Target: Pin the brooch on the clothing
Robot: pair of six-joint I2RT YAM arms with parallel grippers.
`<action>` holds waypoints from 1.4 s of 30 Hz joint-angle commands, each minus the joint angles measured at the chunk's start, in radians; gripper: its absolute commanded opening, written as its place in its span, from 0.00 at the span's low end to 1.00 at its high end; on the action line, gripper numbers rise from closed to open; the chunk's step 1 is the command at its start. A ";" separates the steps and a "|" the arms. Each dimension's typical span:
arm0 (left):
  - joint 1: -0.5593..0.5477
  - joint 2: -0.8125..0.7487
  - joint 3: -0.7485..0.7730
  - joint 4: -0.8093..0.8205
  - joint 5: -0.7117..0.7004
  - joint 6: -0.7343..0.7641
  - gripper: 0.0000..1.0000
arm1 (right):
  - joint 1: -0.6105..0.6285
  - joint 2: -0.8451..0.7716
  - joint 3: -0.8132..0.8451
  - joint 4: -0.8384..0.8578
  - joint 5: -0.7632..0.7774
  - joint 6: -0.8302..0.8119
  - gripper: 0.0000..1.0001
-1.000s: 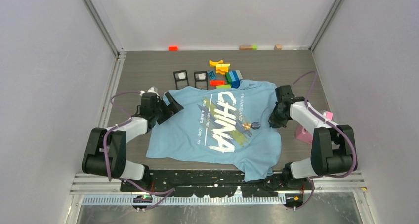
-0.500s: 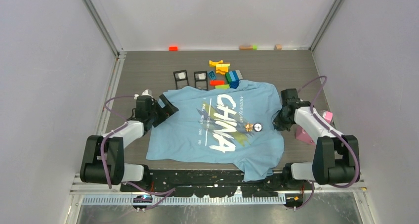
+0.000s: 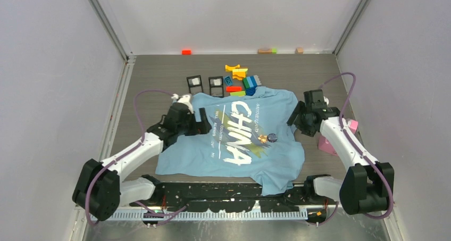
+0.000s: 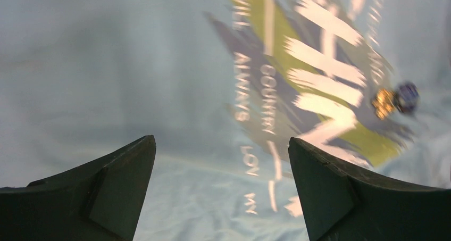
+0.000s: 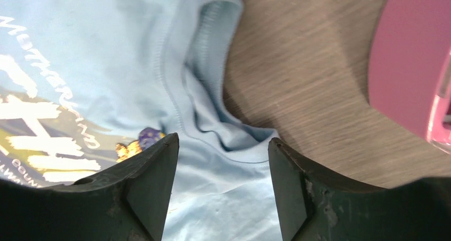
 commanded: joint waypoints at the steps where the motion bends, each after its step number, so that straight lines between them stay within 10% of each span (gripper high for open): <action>1: -0.246 -0.008 0.049 0.055 -0.056 0.055 1.00 | 0.095 0.070 0.110 0.063 -0.030 -0.052 0.69; 12: -0.774 0.297 0.137 0.303 -0.113 0.088 1.00 | 0.263 0.478 0.343 0.190 0.028 -0.087 0.66; 26: -0.891 0.479 0.232 0.343 -0.127 0.189 0.84 | 0.274 0.734 0.465 0.201 0.102 -0.119 0.50; 38: -0.910 0.585 0.247 0.315 0.108 0.322 0.06 | 0.274 0.805 0.491 0.179 0.175 -0.066 0.02; 42: -0.944 0.560 0.259 0.241 0.127 0.350 0.00 | 0.272 0.832 0.538 0.156 0.202 -0.061 0.01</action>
